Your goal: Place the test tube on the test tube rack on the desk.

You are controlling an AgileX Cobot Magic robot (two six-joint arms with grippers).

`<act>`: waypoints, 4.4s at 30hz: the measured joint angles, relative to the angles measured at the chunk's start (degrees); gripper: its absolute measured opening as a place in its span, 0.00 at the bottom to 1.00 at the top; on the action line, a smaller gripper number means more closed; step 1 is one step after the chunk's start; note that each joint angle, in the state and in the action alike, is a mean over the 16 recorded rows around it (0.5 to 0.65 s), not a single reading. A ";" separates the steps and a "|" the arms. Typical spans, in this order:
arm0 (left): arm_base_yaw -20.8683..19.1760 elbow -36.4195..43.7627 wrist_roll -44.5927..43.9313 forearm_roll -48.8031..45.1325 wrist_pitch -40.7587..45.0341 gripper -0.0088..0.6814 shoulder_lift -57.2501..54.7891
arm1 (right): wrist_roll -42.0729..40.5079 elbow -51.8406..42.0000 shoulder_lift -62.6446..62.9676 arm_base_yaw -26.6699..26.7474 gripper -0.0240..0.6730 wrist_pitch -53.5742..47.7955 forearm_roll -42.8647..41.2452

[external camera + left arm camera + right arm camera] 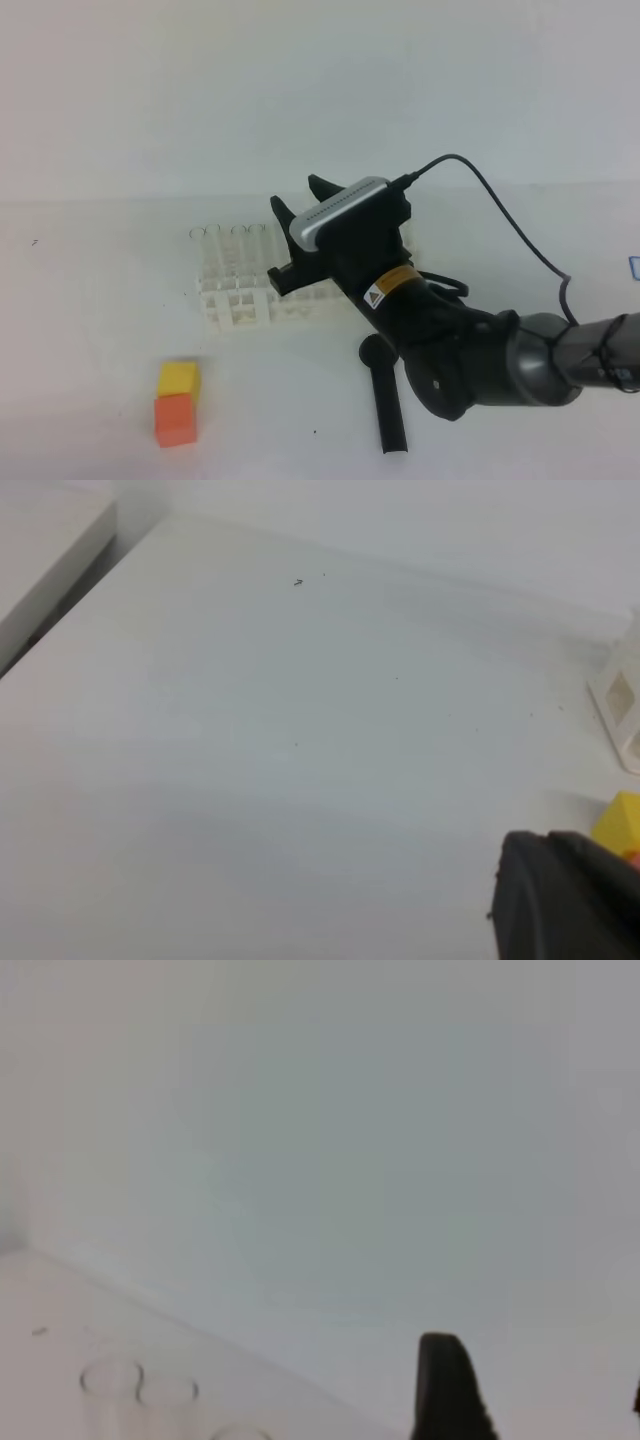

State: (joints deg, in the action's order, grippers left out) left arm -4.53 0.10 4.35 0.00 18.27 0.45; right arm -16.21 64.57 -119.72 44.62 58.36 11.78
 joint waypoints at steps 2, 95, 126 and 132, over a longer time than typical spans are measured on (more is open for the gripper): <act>0.00 0.00 0.01 0.00 0.00 0.01 0.00 | -1.91 0.00 1.84 0.00 0.51 -1.43 -0.02; 0.00 0.00 0.08 0.00 0.10 0.01 -0.11 | -29.00 -55.59 109.55 -52.12 0.03 -62.00 33.95; -0.07 0.00 0.08 0.00 0.97 0.01 -0.13 | -1.99 -65.85 120.32 -52.73 0.03 -77.69 0.66; -0.09 0.00 0.08 0.00 1.15 0.01 -0.13 | -2.00 -65.86 120.43 -50.39 0.03 -79.51 0.66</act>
State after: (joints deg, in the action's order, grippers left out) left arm -4.61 0.10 4.43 0.00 19.42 0.32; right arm -18.21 -1.29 0.71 -5.77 -21.15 12.44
